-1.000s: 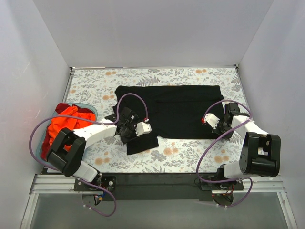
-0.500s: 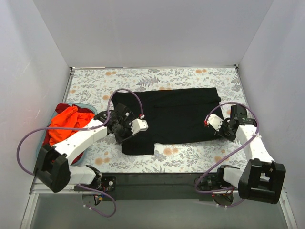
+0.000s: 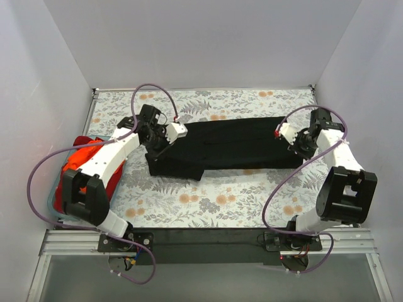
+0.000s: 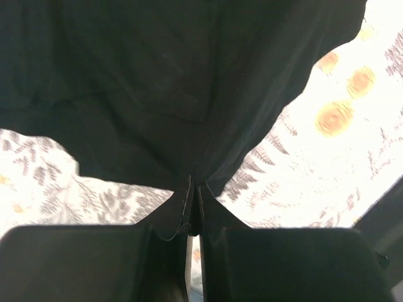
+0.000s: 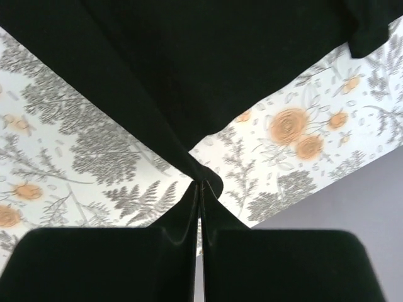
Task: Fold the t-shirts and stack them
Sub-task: Fold the tshirt
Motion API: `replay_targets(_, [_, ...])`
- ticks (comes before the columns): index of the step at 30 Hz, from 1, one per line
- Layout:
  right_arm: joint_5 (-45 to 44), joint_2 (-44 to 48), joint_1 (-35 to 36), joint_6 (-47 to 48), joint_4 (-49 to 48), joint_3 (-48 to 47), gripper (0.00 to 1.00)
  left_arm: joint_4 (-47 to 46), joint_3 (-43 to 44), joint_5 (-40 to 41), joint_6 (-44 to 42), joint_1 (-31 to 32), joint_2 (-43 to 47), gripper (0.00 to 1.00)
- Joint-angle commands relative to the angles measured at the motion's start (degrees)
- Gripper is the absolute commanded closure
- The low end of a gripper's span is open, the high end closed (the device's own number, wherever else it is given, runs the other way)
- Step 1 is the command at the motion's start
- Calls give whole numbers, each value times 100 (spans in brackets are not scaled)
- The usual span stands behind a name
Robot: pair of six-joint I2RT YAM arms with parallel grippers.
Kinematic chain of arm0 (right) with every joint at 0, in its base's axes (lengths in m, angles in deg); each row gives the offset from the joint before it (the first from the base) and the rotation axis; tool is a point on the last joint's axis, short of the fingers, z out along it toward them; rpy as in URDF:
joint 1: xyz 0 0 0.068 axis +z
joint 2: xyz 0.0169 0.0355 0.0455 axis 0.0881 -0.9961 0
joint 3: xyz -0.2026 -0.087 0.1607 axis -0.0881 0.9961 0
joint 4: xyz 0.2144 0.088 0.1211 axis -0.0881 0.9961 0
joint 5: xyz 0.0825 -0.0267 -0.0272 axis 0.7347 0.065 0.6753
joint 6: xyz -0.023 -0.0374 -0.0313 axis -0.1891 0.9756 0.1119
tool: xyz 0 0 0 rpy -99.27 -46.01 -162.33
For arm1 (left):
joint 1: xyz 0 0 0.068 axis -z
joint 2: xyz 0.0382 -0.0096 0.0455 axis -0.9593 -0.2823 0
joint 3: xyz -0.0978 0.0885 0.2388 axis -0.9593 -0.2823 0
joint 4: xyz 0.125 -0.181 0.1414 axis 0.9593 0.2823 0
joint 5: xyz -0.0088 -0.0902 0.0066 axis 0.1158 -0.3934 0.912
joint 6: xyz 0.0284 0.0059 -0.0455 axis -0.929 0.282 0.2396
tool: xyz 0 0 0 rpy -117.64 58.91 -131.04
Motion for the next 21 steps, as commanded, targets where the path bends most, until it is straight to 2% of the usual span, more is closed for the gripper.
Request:
replay_targets(1, [116,-480,-21,-33,63,-611,99,-74,534,-55,-78,-161,-274,100])
replay_targets(8, [107,-1396,66,-121,63,-1507,99,-119,1510,7,-210,-293,-1380,100])
replay_targets(21, [11,-2591,242,-218,46,-2774,99,-277,2547,86,-421,-460,-2480,100])
